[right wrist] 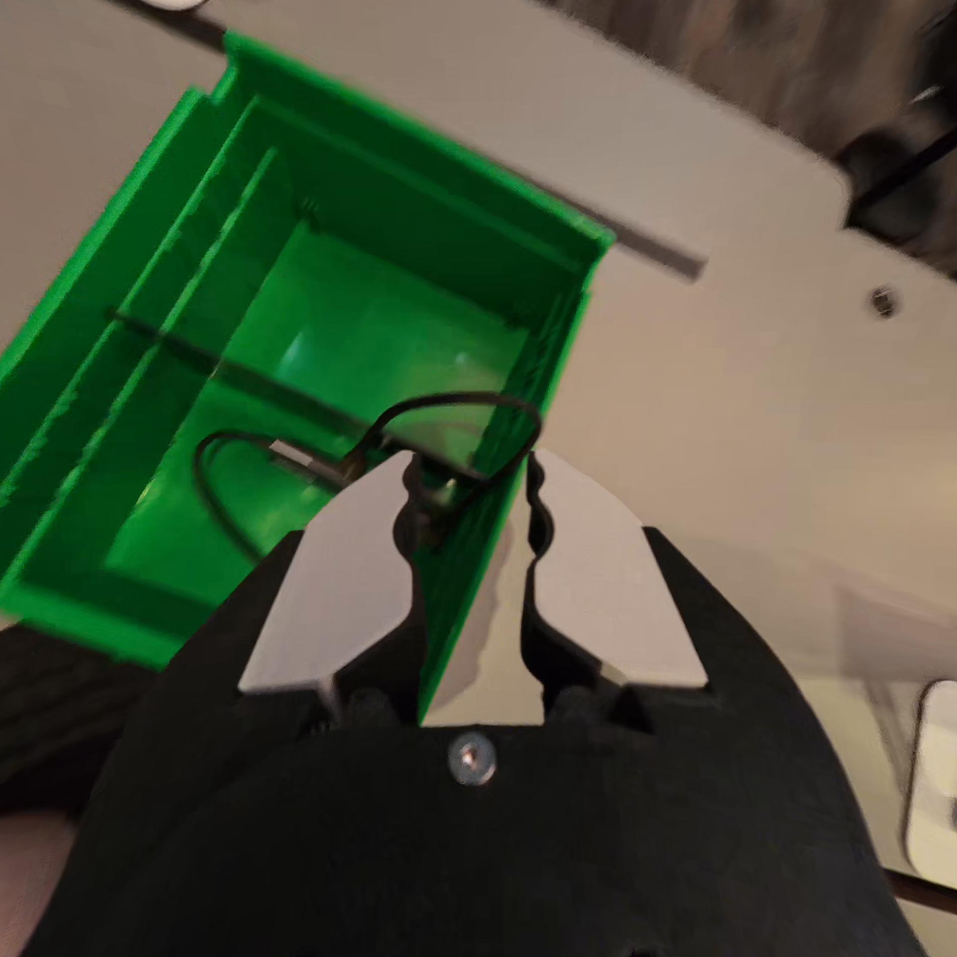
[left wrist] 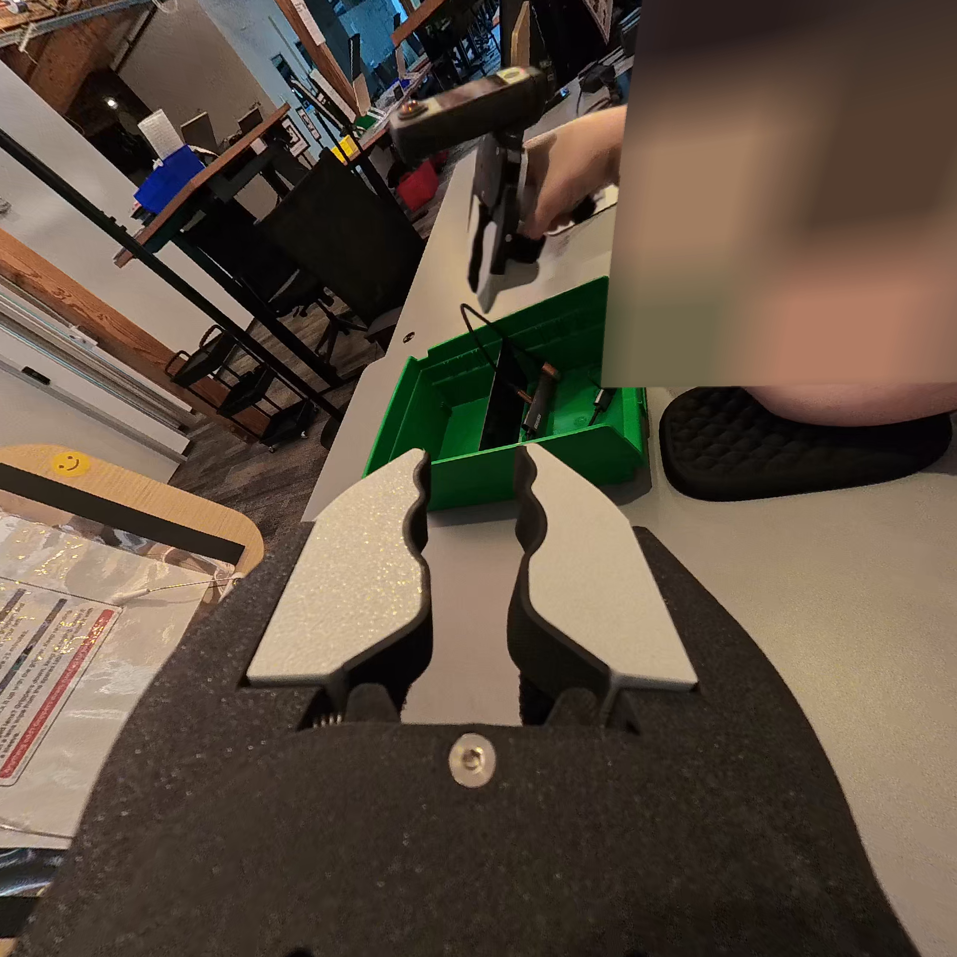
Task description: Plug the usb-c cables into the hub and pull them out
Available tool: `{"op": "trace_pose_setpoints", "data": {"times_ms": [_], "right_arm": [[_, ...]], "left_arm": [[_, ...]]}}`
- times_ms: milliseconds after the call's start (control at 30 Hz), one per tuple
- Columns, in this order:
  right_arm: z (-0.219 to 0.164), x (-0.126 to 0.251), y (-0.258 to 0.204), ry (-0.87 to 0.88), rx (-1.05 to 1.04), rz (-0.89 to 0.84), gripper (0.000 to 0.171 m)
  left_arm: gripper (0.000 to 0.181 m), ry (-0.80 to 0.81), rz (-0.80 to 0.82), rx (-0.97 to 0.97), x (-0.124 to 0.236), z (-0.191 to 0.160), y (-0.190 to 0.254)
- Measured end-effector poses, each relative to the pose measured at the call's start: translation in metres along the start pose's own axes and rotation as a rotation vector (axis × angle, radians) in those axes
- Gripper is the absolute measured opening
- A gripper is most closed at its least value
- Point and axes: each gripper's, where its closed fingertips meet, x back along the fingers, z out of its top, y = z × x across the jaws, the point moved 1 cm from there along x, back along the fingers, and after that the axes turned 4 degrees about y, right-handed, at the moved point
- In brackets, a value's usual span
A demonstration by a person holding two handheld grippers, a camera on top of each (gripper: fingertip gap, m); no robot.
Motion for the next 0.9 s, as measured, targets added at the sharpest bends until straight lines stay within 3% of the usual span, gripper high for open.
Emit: {"op": "trace_pose_setpoints", "data": {"times_ms": [133,233,267,333,400,533,733,800,833,900], "right_arm": [[0.015,-0.009,0.02,0.098,0.056,-0.097,0.053],[0.012,-0.022,0.021,0.092,0.101,-0.093,0.05],[0.008,-0.026,0.023,0.072,0.108,-0.096,0.046],[-0.001,-0.031,0.018,0.02,0.096,-0.045,0.016],[0.0,-0.029,0.015,0.028,0.086,-0.029,0.01],[0.004,-0.023,0.017,0.052,0.103,-0.05,0.009],[0.006,-0.029,0.024,0.086,0.083,-0.07,0.03],[0.001,-0.035,0.024,0.054,0.1,-0.064,0.024],[0.0,-0.037,0.021,0.051,0.108,-0.044,0.01],[0.0,-0.036,0.011,0.052,0.102,0.013,0.007]], "left_arm": [[0.03,-0.007,-0.005,-0.008,-0.001,-0.001,0.001],[0.029,-0.013,-0.013,-0.016,-0.003,-0.003,0.003],[0.029,-0.016,-0.015,-0.018,-0.003,-0.003,0.003],[0.029,-0.022,-0.017,-0.02,-0.004,-0.004,0.004],[0.029,-0.024,-0.021,-0.023,-0.005,-0.005,0.004],[0.029,-0.026,-0.022,-0.025,-0.005,-0.005,0.005],[0.028,-0.027,-0.024,-0.03,-0.005,-0.005,0.005],[0.028,-0.029,-0.026,-0.031,-0.006,-0.005,0.005],[0.028,-0.031,-0.026,-0.032,-0.006,-0.005,0.005],[0.028,-0.036,-0.029,-0.033,-0.006,-0.006,0.005]]}}
